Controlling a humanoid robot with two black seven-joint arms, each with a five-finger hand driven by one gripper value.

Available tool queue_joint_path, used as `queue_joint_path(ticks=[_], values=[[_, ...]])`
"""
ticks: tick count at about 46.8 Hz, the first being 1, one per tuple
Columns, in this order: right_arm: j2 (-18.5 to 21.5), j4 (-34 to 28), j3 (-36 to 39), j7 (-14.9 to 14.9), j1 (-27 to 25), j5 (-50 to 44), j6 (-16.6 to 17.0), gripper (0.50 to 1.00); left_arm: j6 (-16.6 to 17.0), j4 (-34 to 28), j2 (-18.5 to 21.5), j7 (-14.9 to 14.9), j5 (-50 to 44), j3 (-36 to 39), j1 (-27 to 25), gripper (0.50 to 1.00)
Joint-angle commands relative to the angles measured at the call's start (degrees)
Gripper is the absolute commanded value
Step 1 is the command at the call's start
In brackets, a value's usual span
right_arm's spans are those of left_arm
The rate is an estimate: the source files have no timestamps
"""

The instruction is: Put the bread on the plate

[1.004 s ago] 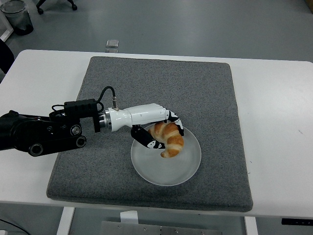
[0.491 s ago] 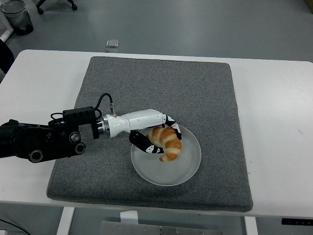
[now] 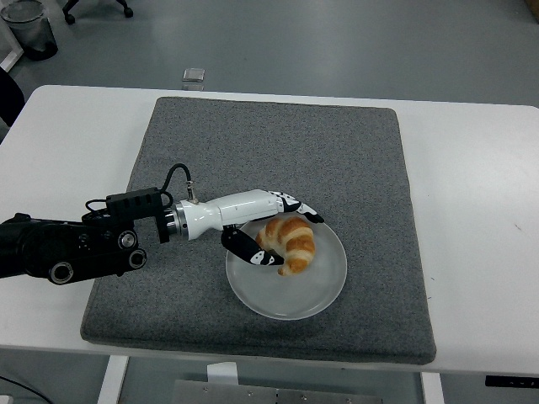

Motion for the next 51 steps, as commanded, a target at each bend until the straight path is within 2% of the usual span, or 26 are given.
queue_joint_path(ticks=[1, 14, 19, 22, 30, 34, 41, 51], values=[[0.0, 0.0, 0.0, 0.0, 0.0, 0.0, 0.0, 0.938, 0.0, 0.0, 0.0, 0.0, 0.0, 0.0, 0.0, 0.988], [0.0, 0.0, 0.0, 0.0, 0.0, 0.0, 0.0, 0.938, -0.1, -0.3, 0.2, 0.0, -0.1, -0.3, 0.4, 0.990], [0.0, 0.0, 0.0, 0.0, 0.0, 0.0, 0.0, 0.938, -1.0, -0.6, 0.6, 0.1, -1.0, -2.6, 0.0, 0.990], [0.0, 0.0, 0.0, 0.0, 0.0, 0.0, 0.0, 0.940, -3.2, -0.7, 1.2, 0.2, -2.2, -4.9, -0.1, 0.990], [0.0, 0.0, 0.0, 0.0, 0.0, 0.0, 0.0, 0.938, -12.6, -0.6, 4.2, 0.8, -6.3, -14.5, -0.3, 0.990], [0.0, 0.0, 0.0, 0.0, 0.0, 0.0, 0.0, 0.938, -15.1, -0.3, 5.2, 0.9, -7.2, -18.0, -0.5, 0.990], [0.0, 0.0, 0.0, 0.0, 0.0, 0.0, 0.0, 0.938, -17.6, 1.1, 6.6, 1.0, -9.8, -21.5, -2.7, 0.990], [0.0, 0.0, 0.0, 0.0, 0.0, 0.0, 0.0, 0.938, -17.1, 4.7, 6.5, 1.1, -18.9, -21.8, -6.6, 0.988]])
